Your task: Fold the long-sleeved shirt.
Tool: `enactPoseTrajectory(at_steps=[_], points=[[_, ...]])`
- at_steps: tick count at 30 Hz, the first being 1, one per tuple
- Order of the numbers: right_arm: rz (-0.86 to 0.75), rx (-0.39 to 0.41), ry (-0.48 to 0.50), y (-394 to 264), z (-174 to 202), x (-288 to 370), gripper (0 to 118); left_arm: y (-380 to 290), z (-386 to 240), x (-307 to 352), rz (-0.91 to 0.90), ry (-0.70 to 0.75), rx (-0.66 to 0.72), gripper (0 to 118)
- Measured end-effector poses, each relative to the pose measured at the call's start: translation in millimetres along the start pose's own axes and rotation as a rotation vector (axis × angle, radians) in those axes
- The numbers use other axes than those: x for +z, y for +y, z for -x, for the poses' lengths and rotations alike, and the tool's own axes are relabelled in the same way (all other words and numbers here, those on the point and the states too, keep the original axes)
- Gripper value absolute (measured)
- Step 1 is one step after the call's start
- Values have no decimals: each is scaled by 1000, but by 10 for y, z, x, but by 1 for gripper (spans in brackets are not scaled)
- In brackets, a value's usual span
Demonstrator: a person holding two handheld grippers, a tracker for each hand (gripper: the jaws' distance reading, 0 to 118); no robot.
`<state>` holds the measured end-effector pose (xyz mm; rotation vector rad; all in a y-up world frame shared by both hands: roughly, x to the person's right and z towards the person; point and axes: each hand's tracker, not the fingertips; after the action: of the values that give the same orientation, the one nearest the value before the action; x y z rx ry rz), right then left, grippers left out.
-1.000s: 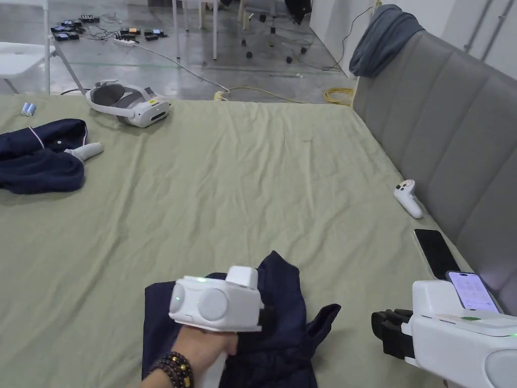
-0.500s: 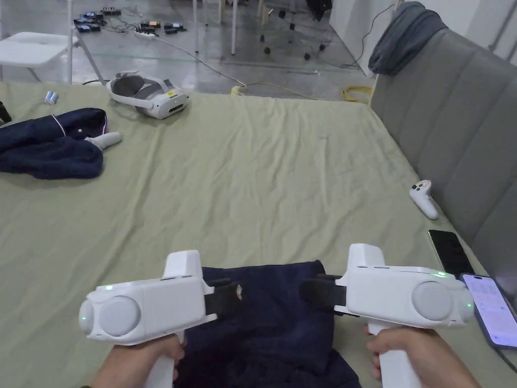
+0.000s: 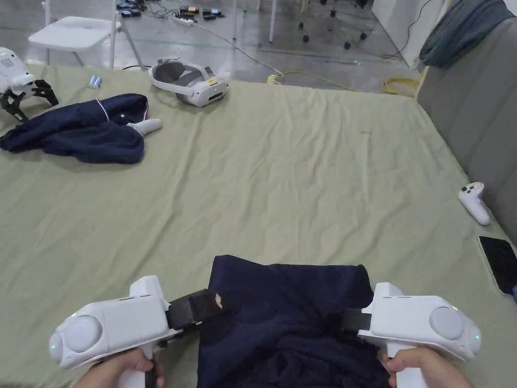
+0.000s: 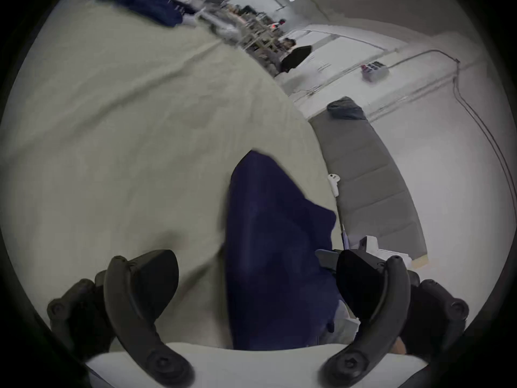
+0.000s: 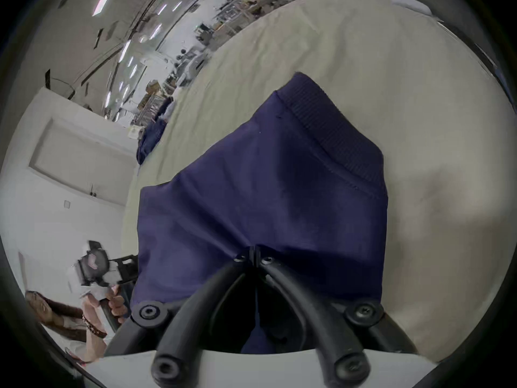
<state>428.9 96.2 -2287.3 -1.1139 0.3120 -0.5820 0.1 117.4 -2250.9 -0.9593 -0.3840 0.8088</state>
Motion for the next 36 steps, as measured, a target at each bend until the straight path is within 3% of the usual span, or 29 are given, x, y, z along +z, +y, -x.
enactPoseTrajectory(at_steps=[5,6,7,8,9,11,17,20,24,31,36], points=[[-1,-1,-9,-32,52,3,2,-90,-116,-446,-24,-44,-30,106],[-1,-2,-9,-32,53,3,2,-85,-189,-503,-29,-32,-62,94],[-3,-3,-11,-34,58,3,2,-65,-236,-593,6,-59,-57,74],[-4,-3,-15,-39,56,-4,2,-68,-290,-684,40,-92,-1,38],[-6,-1,-20,-39,60,-6,2,-96,-393,-743,43,-42,-18,29],[-7,7,-38,-37,88,-5,2,-143,-544,-811,50,22,-129,28],[-40,30,-102,14,466,149,1,135,-414,-429,36,-33,-105,21],[-138,188,-111,62,930,292,1,305,-343,-197,-2,-59,-98,20],[-233,324,-79,116,1613,328,2,645,-157,77,-24,-46,-123,19],[-369,651,-53,17,2954,-207,2,1435,454,1140,-142,75,-178,19],[-354,754,31,-79,3728,-1039,2,2164,1287,1927,-175,177,-174,19]])
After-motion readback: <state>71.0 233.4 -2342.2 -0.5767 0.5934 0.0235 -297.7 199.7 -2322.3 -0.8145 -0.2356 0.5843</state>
